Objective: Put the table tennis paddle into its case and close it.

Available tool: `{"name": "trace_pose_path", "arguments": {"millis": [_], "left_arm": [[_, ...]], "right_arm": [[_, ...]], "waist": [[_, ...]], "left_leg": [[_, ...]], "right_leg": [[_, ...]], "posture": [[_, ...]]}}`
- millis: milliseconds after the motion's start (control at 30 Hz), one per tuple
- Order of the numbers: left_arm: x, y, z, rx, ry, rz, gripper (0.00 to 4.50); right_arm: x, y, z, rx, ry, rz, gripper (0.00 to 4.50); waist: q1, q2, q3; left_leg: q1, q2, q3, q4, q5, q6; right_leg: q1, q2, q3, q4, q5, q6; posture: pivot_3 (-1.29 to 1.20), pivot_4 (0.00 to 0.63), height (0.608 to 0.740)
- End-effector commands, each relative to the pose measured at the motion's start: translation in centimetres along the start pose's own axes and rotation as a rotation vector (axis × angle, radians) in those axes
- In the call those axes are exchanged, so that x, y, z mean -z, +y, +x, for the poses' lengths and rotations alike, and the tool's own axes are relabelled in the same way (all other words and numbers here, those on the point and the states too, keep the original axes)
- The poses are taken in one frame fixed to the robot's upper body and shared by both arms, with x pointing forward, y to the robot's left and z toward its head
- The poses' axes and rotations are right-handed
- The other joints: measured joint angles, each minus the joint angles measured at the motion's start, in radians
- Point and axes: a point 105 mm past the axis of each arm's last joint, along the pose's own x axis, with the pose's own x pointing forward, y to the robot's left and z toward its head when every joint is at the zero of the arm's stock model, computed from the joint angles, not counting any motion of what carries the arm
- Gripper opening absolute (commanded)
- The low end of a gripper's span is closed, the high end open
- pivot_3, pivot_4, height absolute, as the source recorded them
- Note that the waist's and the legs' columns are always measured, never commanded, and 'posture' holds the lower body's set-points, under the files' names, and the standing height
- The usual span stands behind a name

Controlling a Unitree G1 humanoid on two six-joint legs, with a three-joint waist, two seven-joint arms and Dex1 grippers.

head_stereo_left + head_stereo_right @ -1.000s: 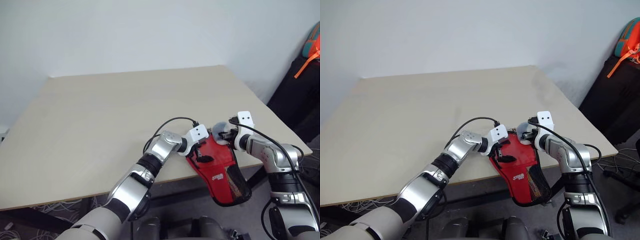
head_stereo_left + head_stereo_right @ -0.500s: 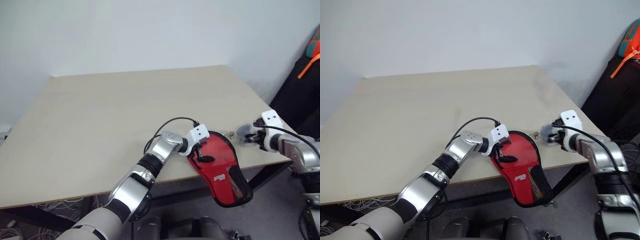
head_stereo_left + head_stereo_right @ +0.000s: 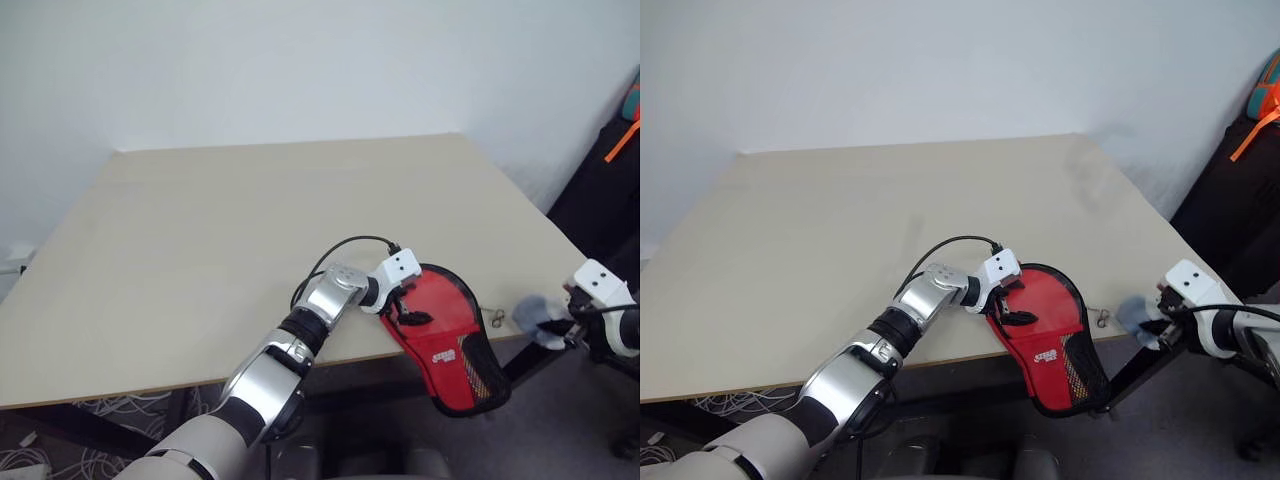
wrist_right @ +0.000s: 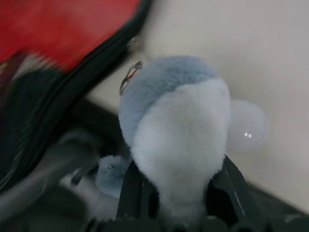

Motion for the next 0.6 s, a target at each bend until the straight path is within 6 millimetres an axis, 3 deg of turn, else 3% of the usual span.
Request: {"name": "trace_pose_path", "arguments": {"millis": [33, 200, 433, 600], "left_arm": [[4.0, -0.2, 0.0, -0.008, 0.118, -0.089, 4.5], [4.2, -0.2, 0.1, -0.018, 0.118, -0.098, 4.5], [4.5, -0.2, 0.2, -0.026, 0.119, -0.103, 4.5], [4.3, -0.3, 0.5, -0.031, 0.11, -0.107, 4.5]], "right_arm": [[-0.7, 0.9, -1.5, -0.045, -0.016, -0.074, 0.37], [2.2, 2.7, -2.0, -0.146, 0.056, -0.084, 0.35], [6.7, 5.3, -3.8, -0.271, 0.204, -0.143, 0.35], [8.6, 8.0, -5.3, -0.388, 0.249, -0.15, 0.35]], "waist": [[0.0, 0.0, 0.0], [0.001, 0.002, -0.002], [0.004, 0.003, -0.002], [0.004, 0.005, -0.004]], "left_leg": [[0.0, 0.0, -0.002, 0.0, 0.0, 0.0], [-0.001, 0.003, -0.011, -0.001, -0.001, -0.001], [-0.001, 0.002, -0.013, -0.001, -0.001, -0.001], [-0.002, 0.004, -0.016, -0.002, -0.001, -0.001]], "right_leg": [[0.001, 0.0, -0.002, -0.001, 0.0, 0.0], [0.009, -0.001, -0.017, -0.014, 0.0, 0.0], [0.011, -0.001, -0.019, -0.015, 0.0, 0.0], [0.015, -0.001, -0.023, -0.018, 0.0, 0.0]], "posture": [[0.0, 0.0, 0.74], [0.0, 0.0, 0.74], [0.0, 0.0, 0.74], [0.0, 0.0, 0.74]]}}
